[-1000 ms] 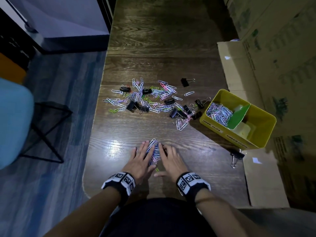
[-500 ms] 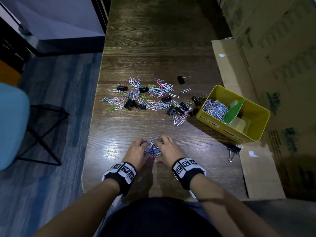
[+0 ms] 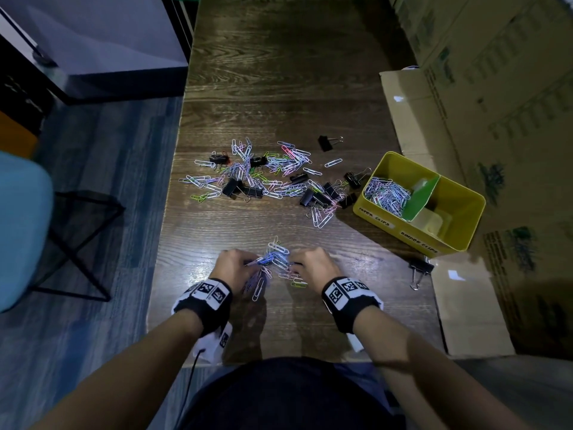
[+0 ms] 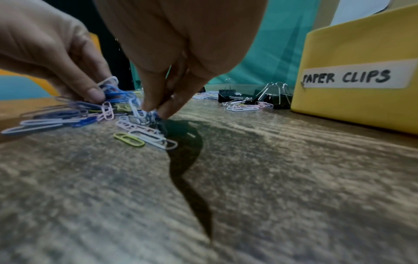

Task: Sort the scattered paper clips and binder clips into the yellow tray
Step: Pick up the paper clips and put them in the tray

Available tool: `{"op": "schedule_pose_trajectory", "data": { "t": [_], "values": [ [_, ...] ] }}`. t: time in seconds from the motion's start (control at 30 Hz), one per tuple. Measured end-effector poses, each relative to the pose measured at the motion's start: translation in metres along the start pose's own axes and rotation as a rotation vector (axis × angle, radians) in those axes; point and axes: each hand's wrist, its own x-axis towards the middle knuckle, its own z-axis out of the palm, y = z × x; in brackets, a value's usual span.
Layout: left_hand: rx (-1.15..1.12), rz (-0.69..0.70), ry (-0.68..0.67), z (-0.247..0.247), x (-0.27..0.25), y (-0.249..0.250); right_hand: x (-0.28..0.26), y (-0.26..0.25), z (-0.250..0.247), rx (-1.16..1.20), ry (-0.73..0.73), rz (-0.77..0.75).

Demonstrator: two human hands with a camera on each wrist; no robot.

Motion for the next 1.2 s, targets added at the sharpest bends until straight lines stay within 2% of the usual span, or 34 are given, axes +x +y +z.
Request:
{"op": "schedule_pose_trajectory", "data": {
  "t": [0.2, 0.3, 0.43, 0.57, 0.73, 0.83, 0.9, 0.97, 1.07, 1.13, 1.2],
  "values": [
    [-0.507, -0.249, -0.127, -0.012, 0.006, -0.017, -0.010, 0.009, -0.010, 0.208, 0.092, 0.010],
    [-0.736, -0.303, -0.109, -0.021, 0.009, -0.008, -0.018, 0.012, -0.017, 0.388, 0.182, 0.076],
    [-0.899, -0.286, -0.122, -0.036, 0.019, 0.015, -0.033, 0.016, -0.032, 0.647, 0.289, 0.138],
    [-0.975, -0.216, -0.224, -0.054, 0.035, 0.049, -0.050, 0.025, -0.055, 0.839, 0.372, 0.163],
    [-1.002, -0.088, -0.313, -0.065, 0.058, 0.116, -0.082, 0.034, -0.093, 0.959, 0.578, 0.024],
    [-0.950, -0.011, -0.362, -0.056, 0.075, 0.171, -0.096, 0.042, -0.114, 1.017, 0.695, -0.035],
    [-0.838, 0.054, -0.360, -0.042, 0.089, 0.206, -0.101, 0.047, -0.127, 1.062, 0.753, -0.034],
    [-0.592, 0.173, -0.288, -0.022, 0.104, 0.233, -0.103, 0.053, -0.140, 1.119, 0.792, -0.014],
    [-0.065, 0.425, -0.162, 0.007, 0.116, 0.264, -0.099, 0.064, -0.160, 1.027, 0.858, -0.001],
    [0.187, 0.537, -0.198, 0.024, 0.120, 0.273, -0.091, 0.077, -0.172, 0.937, 0.923, 0.002],
    [0.368, 0.566, -0.289, 0.038, 0.124, 0.274, -0.077, 0.090, -0.183, 0.833, 0.987, 0.000]
  ]
}}
